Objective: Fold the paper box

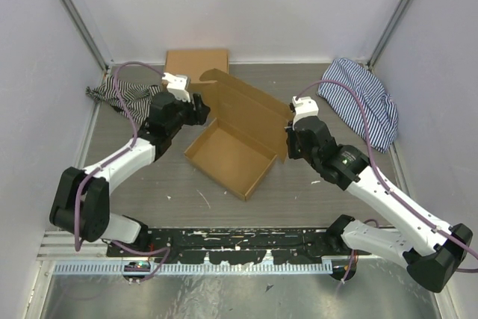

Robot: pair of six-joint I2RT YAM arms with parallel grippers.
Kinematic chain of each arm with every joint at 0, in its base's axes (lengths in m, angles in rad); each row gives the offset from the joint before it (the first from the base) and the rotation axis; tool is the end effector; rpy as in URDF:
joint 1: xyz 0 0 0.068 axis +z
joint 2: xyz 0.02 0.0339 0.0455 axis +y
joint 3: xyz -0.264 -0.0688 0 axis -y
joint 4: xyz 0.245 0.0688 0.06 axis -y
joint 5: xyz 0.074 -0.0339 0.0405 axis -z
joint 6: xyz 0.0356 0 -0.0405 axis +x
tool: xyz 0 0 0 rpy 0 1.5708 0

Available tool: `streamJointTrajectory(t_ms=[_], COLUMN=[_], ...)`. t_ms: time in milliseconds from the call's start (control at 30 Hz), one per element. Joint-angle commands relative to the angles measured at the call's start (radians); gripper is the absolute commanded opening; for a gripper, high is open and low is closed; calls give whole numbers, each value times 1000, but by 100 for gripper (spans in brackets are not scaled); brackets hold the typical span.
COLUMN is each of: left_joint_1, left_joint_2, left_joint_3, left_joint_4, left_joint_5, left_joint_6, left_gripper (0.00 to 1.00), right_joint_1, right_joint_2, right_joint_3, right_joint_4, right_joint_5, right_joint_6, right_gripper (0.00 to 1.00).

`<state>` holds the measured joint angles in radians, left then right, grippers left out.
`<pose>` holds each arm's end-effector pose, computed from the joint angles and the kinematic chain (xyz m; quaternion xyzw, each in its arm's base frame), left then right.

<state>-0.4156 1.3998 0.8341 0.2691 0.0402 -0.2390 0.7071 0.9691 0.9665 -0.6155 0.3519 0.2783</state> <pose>0.2911 -0.1300 0.2610 0.0828 0.7995 -0.2065 0.5580 0.1625 0.1227 0.3283 -0.1077 0.8720 0.0765 0.4713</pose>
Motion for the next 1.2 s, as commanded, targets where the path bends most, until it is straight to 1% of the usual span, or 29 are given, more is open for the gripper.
streamJointTrajectory(t_ms=[0,167,233,267,333,467,533,600,733,933,1167], left_joint_1=[15,15,16,17,17,17,17,16,14,13,-42], left_joint_2=[40,111,126,133,137,106,79,47,-36,-170,-344], left_joint_3=[76,133,143,146,154,127,103,83,39,-24,-119], left_joint_4=[126,124,133,134,120,115,118,117,104,33,-57], left_joint_5=[113,130,142,147,152,127,113,104,98,84,-46], left_joint_6=[19,34,37,38,34,14,1,-12,-39,-91,-163], left_gripper=[67,67,64,61,49,12,2,0,0,0,0], right_joint_1=[-4,-8,-7,-8,-10,-13,-16,-18,-23,-24,-24], right_joint_2=[-32,-34,-33,-32,-28,-7,6,20,47,83,159], right_joint_3=[5,8,8,7,7,12,17,27,51,81,121], right_joint_4=[39,33,34,33,34,34,33,34,38,45,87], right_joint_5=[-34,-42,-43,-43,-39,-7,11,25,38,40,48], right_joint_6=[-28,-33,-33,-34,-34,-22,-13,-2,13,26,56], right_gripper=[1,1,1,1,1,1,1,1,1,3,3])
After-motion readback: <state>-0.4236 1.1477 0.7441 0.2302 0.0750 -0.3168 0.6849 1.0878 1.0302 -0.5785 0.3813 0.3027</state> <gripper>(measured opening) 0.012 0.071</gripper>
